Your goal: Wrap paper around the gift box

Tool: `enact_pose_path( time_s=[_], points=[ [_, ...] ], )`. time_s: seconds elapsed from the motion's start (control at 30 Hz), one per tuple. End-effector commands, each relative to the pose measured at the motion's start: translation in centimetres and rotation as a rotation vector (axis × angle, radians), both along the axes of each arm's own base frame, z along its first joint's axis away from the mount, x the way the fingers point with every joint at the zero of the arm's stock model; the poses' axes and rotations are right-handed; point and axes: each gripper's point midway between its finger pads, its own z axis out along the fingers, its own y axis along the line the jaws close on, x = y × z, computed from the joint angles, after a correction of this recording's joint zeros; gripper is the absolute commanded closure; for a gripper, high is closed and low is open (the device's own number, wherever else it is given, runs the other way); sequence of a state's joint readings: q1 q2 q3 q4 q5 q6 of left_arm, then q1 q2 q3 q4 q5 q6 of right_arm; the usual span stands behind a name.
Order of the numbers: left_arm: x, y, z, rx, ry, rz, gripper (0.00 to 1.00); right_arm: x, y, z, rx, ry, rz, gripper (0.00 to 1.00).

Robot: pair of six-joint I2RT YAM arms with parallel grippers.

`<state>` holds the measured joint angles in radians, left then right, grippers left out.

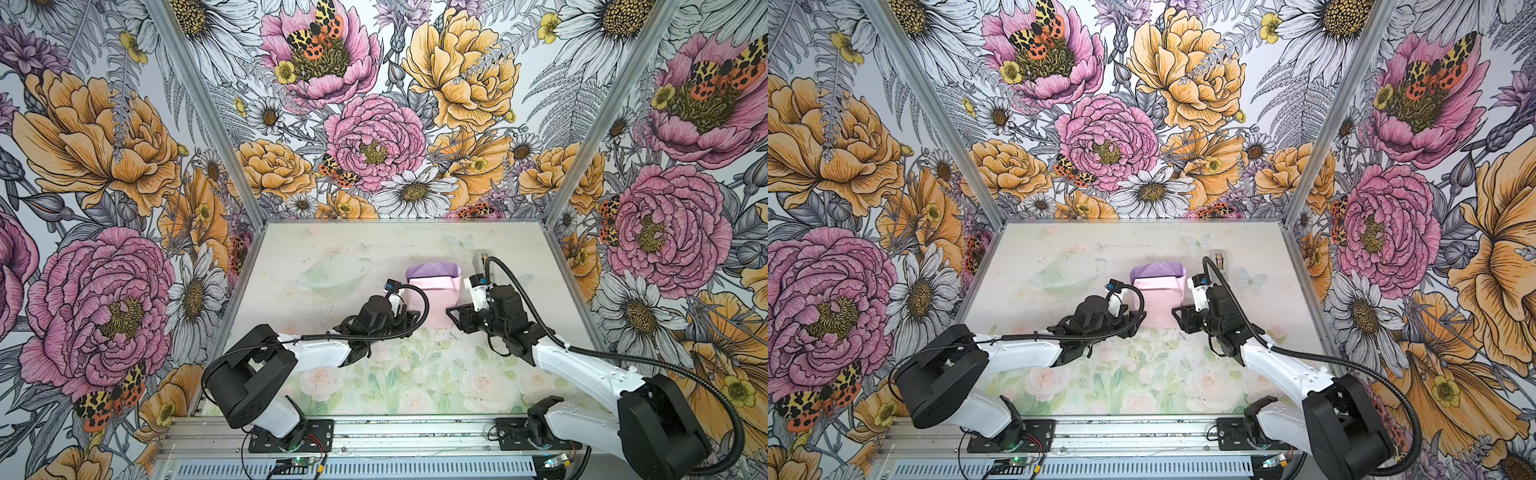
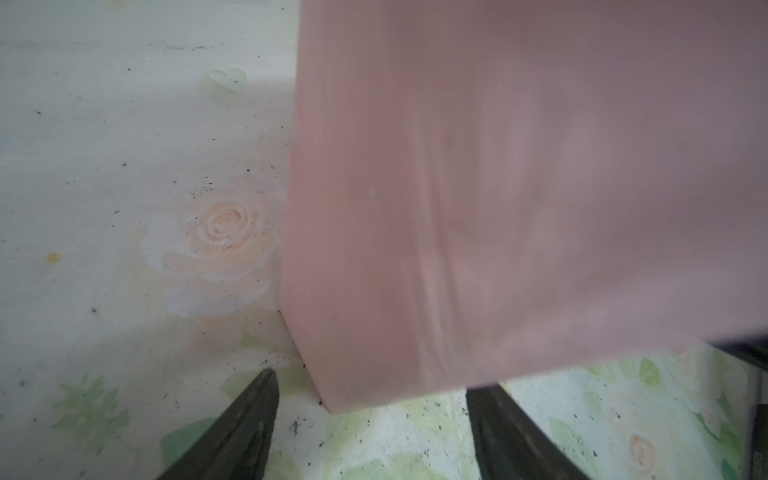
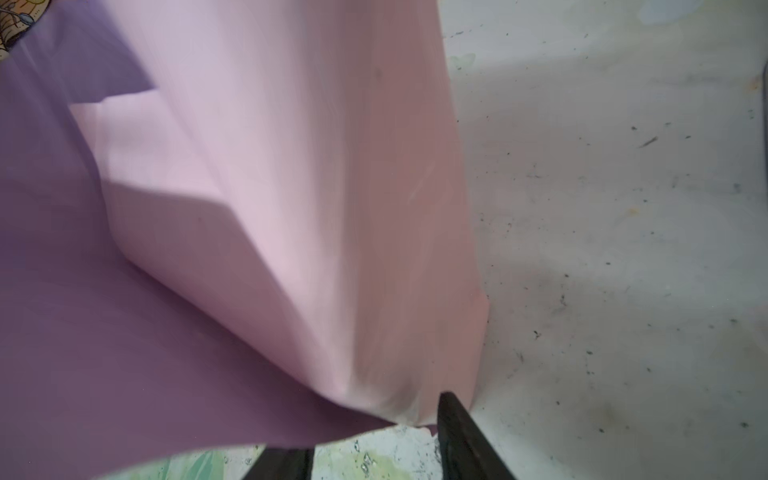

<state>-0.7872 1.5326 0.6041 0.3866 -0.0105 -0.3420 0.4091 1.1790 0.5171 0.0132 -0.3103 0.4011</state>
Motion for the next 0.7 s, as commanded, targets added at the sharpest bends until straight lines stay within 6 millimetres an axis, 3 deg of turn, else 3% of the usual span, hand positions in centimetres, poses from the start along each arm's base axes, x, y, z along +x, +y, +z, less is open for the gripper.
enact_pose_path(
  time_s=[0.0,0.13,0.33,0.5,0.67],
  points=[
    [0.7,-0.8,1.1,-0.065,0.004,-0.013,0.27,1.3,0.6,1.9,0.023,-0.059,0.009,0.53],
    [0.7,-1.4,3.8,-0.108,-0.013,-0.042,0.19,0.8,0.5,4.0,0.045,-0.112,0.022,0.47],
    [1.1,-1.5,7.2,-0.184,-0.024,-0.034,0.16,1.1,1.2,6.9,0.094,-0.169,0.051,0.43],
    [2.7,-0.9,7.8,-0.225,-0.001,0.008,0.16,2.4,1.3,8.1,0.098,-0.195,0.026,0.43],
    [3.9,-0.7,7.0,-0.213,0.036,0.035,0.17,4.0,0.7,7.7,0.076,-0.176,-0.028,0.43]
  ],
)
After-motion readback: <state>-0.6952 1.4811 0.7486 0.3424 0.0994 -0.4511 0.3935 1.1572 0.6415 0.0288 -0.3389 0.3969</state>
